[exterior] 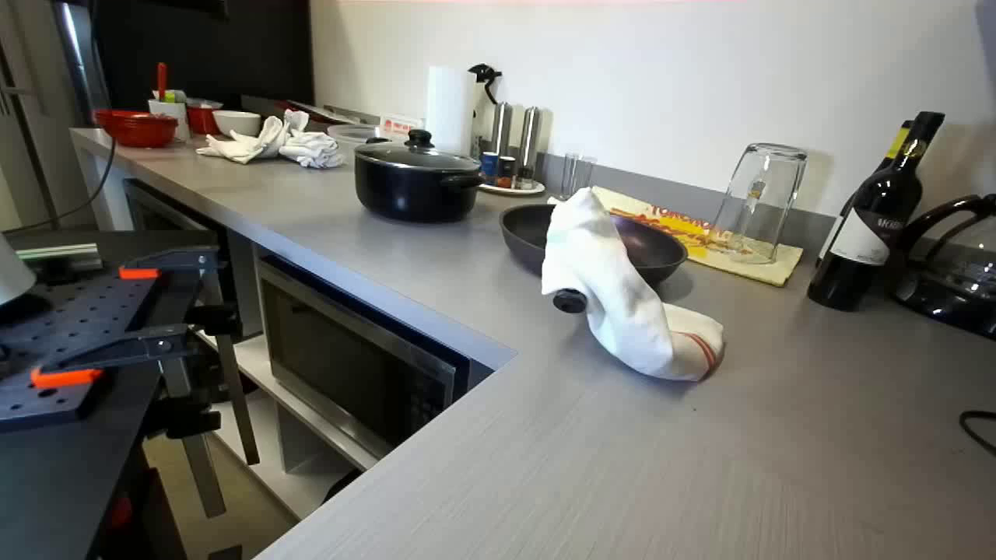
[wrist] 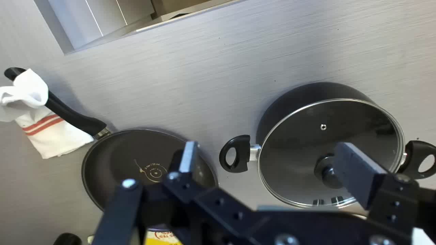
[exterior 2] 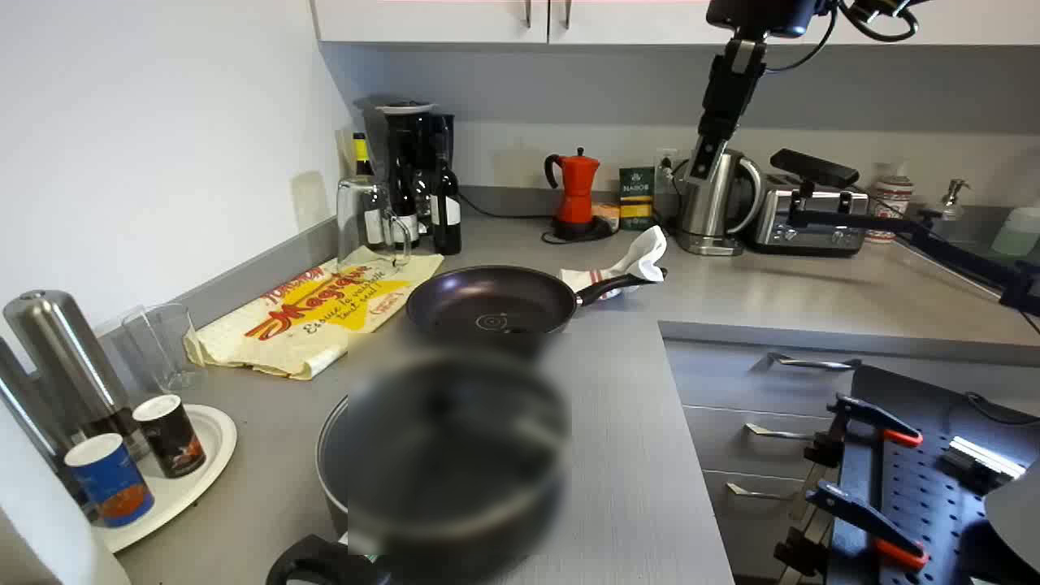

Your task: Remove the lid from the pot.

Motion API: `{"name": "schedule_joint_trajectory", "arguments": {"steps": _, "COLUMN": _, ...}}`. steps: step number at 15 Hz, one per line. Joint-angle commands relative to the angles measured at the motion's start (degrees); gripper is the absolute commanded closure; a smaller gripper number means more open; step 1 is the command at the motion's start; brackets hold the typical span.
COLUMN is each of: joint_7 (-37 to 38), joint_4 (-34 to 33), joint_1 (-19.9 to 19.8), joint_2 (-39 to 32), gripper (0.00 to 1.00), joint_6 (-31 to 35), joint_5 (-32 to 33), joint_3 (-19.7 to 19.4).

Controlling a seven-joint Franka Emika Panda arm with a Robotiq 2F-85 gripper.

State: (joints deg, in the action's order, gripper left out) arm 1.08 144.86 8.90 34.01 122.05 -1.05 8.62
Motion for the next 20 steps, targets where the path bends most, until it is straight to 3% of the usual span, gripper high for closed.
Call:
{"name": "schedule_joint_trajectory", "arguments": {"steps": 1, "joint_7": 0.09, "joint_4": -0.14, "joint_1": 0.14, "joint_2": -0.03, "gripper": 0.00, "joint_6": -0.17, "joint_5": 0.10, "joint_3": -0.12}}
{"name": "schedule_joint_trajectory", "arguments": {"steps": 11, "joint_7": -0.61, "joint_4": -1.22, "joint_1": 0.15, "joint_2": -1.81, "gripper": 0.00, "joint_6": -0.48, "joint_5": 0.28, "joint_3": -0.24}}
{"name": "schedule_joint_trajectory", "arguments": {"steps": 20, "joint_7": -0.72, "joint_4": -11.70, "joint_1": 0.42, "joint_2": -18.44, "gripper": 0.00, "joint_6": -1.69, "joint_5": 2.09, "joint_3": 1.77}}
